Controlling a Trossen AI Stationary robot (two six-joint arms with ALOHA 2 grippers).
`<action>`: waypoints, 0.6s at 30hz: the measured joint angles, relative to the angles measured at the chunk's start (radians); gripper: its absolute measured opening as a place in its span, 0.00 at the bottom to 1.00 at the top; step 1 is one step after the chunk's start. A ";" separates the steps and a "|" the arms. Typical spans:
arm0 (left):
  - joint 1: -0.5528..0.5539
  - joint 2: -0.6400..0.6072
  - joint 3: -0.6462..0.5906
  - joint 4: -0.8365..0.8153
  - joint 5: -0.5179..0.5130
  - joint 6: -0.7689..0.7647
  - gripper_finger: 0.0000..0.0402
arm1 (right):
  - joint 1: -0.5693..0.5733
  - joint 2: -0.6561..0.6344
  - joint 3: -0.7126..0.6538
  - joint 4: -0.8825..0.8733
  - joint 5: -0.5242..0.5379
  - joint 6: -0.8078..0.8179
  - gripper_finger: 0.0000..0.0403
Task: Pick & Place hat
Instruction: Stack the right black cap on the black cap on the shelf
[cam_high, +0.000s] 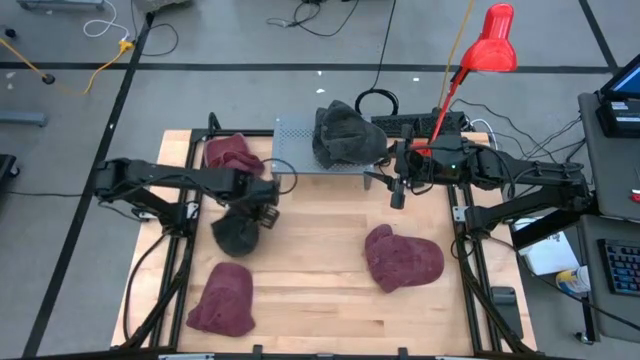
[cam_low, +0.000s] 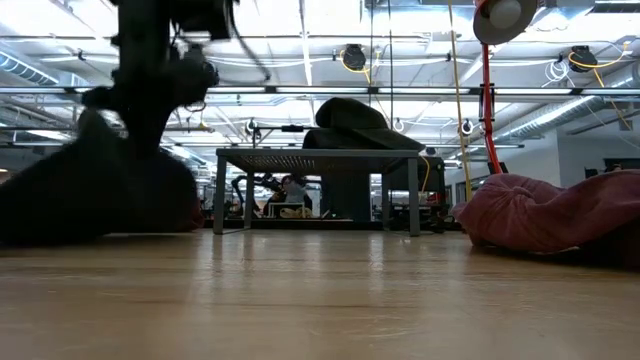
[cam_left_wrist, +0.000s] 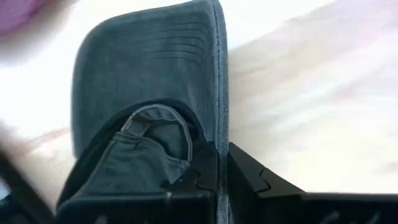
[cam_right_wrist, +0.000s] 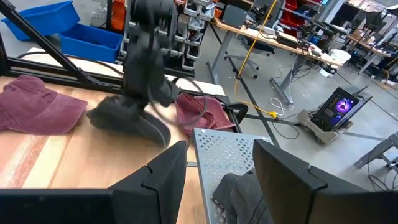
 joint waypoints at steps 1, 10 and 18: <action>0.000 -0.011 0.022 0.001 0.020 0.022 0.02 | 0.000 0.000 0.000 0.000 0.000 0.001 0.45; -0.001 -0.079 0.212 -0.004 0.262 0.203 0.02 | 0.001 0.000 0.000 -0.001 -0.003 0.123 0.45; 0.014 -0.089 0.366 -0.003 0.497 0.334 0.02 | 0.001 -0.001 0.000 -0.034 -0.062 0.325 0.45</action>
